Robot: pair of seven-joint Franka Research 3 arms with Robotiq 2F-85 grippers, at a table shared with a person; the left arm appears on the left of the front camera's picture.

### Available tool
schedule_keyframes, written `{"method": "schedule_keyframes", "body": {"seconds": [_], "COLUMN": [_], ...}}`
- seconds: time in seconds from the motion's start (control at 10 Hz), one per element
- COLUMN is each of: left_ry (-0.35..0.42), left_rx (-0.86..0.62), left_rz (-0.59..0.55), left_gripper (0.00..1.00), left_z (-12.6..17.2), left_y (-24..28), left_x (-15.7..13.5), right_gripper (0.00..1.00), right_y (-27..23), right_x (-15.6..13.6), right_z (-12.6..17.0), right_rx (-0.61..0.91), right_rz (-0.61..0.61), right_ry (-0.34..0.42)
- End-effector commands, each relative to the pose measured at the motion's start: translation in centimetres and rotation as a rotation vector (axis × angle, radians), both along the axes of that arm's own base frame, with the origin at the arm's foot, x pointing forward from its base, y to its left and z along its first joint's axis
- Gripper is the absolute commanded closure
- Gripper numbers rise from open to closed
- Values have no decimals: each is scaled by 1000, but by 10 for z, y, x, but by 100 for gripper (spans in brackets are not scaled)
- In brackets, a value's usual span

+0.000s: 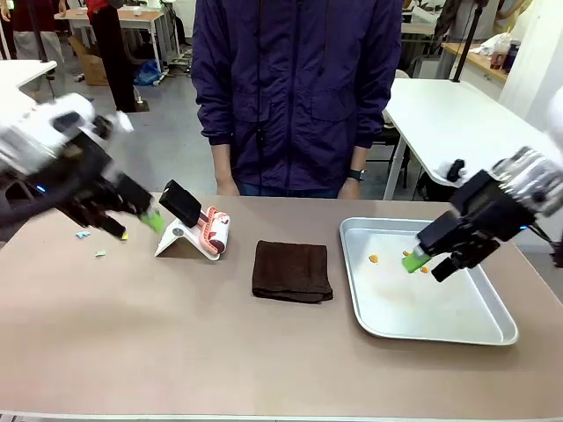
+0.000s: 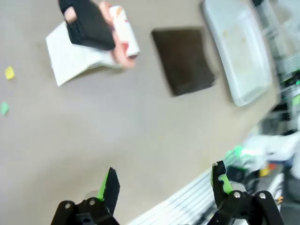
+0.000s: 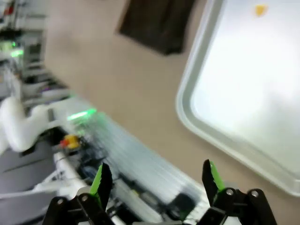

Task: Clean the surface of the table.
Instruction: Hold the Lint Roller with your left hand and the towel with your right hand.

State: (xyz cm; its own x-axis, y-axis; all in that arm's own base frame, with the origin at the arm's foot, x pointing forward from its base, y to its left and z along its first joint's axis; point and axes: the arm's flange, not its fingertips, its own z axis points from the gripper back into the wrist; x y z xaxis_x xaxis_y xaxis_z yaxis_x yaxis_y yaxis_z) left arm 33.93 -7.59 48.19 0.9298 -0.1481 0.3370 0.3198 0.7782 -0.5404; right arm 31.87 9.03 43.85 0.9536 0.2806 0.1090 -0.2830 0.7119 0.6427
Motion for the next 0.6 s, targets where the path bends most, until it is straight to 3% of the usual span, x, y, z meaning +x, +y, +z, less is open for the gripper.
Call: {"method": "schedule_keyframes", "body": {"seconds": [0.0, 0.2, 0.5], "left_ry": [-69, -84, -115], "left_rx": [-302, -483, -688], "left_rz": [33, 55, 95], "left_gripper": [0, 0, 0], "left_z": [-25, -35, -74], "left_y": [72, 140, 223], "left_x": [-69, -100, -124], "right_gripper": [0, 0, 0], "right_y": [-52, -109, -187], "right_x": [-15, -36, -47], "right_z": [15, 24, 19], "right_rx": [302, 551, 768], "right_rz": [3, -19, -126], "right_ry": [75, 22, -18]}}
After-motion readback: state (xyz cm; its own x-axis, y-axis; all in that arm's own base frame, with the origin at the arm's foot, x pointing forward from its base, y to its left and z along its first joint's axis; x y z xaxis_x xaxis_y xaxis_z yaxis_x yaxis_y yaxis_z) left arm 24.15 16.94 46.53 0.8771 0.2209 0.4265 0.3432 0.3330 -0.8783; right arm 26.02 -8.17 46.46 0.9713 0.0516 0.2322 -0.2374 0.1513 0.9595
